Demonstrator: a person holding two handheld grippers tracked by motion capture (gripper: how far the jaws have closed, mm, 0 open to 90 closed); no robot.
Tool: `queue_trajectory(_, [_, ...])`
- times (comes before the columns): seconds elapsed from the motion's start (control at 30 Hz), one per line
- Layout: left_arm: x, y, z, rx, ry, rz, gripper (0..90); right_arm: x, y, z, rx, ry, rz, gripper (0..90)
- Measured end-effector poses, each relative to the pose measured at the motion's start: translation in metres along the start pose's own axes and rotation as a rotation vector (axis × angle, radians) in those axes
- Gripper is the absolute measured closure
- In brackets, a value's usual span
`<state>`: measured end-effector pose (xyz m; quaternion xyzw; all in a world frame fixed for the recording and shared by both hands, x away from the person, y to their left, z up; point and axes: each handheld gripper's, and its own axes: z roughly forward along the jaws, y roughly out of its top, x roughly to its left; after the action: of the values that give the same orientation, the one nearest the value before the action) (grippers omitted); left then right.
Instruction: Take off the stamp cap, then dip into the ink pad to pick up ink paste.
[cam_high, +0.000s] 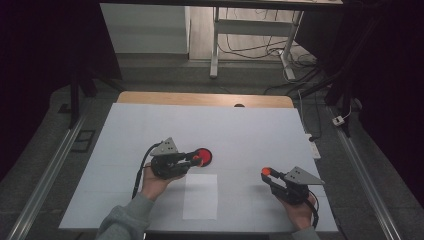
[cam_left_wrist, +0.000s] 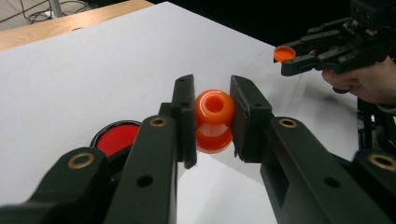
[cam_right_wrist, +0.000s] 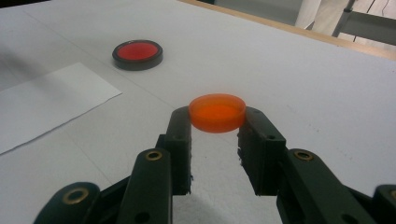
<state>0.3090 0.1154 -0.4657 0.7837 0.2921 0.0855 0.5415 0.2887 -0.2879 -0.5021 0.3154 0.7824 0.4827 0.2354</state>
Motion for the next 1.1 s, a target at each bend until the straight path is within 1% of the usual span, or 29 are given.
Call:
queue_trajectory(0.23, [0.003, 0.0, -0.002, 0.003, 0.007, 0.001, 73.1, 0.001, 0.0, 0.0, -0.003, 0.004, -0.008, 65.0])
queue_trajectory(0.43, [0.002, 0.001, -0.001, 0.012, 0.017, 0.009, 73.1, 0.005, 0.003, 0.003, -0.001, 0.019, -0.032, 65.0])
queue_trajectory(0.6, [0.002, 0.003, 0.0, 0.018, 0.032, 0.008, 73.1, 0.006, 0.003, 0.004, -0.006, 0.03, -0.038, 65.0])
queue_trajectory(0.93, [0.014, 0.005, 0.005, 0.021, 0.057, -0.004, 73.1, 0.008, 0.004, 0.004, -0.009, 0.037, -0.044, 65.0])
queue_trajectory(1.1, [0.019, 0.006, 0.013, 0.031, 0.069, -0.006, 73.1, 0.007, 0.003, 0.004, -0.006, 0.037, -0.037, 64.9])
